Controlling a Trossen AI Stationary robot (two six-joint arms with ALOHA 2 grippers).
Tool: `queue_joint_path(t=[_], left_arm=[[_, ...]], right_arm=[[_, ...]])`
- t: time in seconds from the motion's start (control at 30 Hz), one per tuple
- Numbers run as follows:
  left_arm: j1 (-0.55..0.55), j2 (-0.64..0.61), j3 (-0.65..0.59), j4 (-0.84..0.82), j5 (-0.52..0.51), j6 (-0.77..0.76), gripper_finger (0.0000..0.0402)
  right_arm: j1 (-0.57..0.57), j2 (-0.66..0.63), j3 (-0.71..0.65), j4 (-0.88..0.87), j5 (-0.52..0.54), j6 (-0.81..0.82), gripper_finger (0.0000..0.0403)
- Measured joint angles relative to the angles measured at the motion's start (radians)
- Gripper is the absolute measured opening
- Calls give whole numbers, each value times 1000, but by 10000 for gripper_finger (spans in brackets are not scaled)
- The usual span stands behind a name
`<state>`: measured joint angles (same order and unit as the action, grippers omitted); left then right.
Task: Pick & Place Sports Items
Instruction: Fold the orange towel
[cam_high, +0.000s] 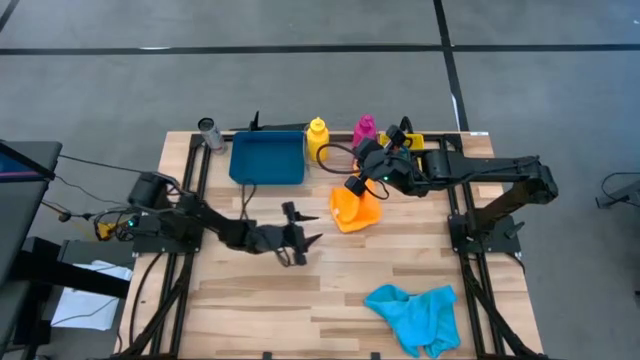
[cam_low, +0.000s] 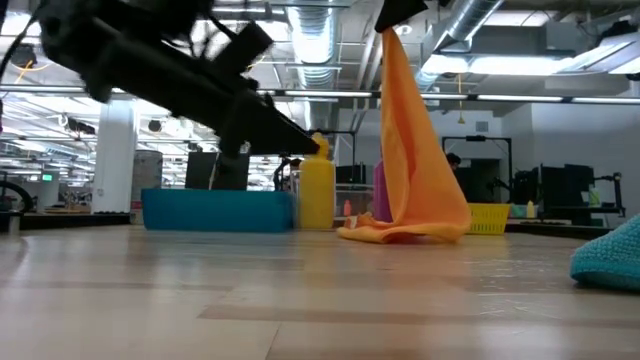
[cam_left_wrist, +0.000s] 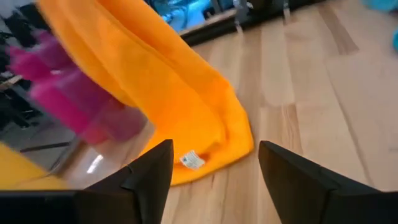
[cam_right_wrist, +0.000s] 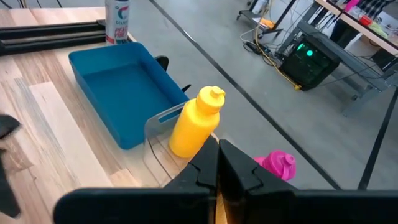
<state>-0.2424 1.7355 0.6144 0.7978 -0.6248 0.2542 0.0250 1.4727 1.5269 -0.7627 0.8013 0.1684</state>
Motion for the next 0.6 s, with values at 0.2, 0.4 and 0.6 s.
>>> queue_joint_path(t=[0.2, 0.4, 0.6], left_arm=[[58, 123, 88, -3, 102, 70, 266], [90, 191, 154, -6, 124, 190, 277], [132, 231, 188, -8, 198, 218, 255]], right_arm=[[-15, 0, 0, 2, 0, 0, 0], [-36, 0, 0, -2, -18, 0, 0], [-35, 2, -8, 3, -20, 0, 0]])
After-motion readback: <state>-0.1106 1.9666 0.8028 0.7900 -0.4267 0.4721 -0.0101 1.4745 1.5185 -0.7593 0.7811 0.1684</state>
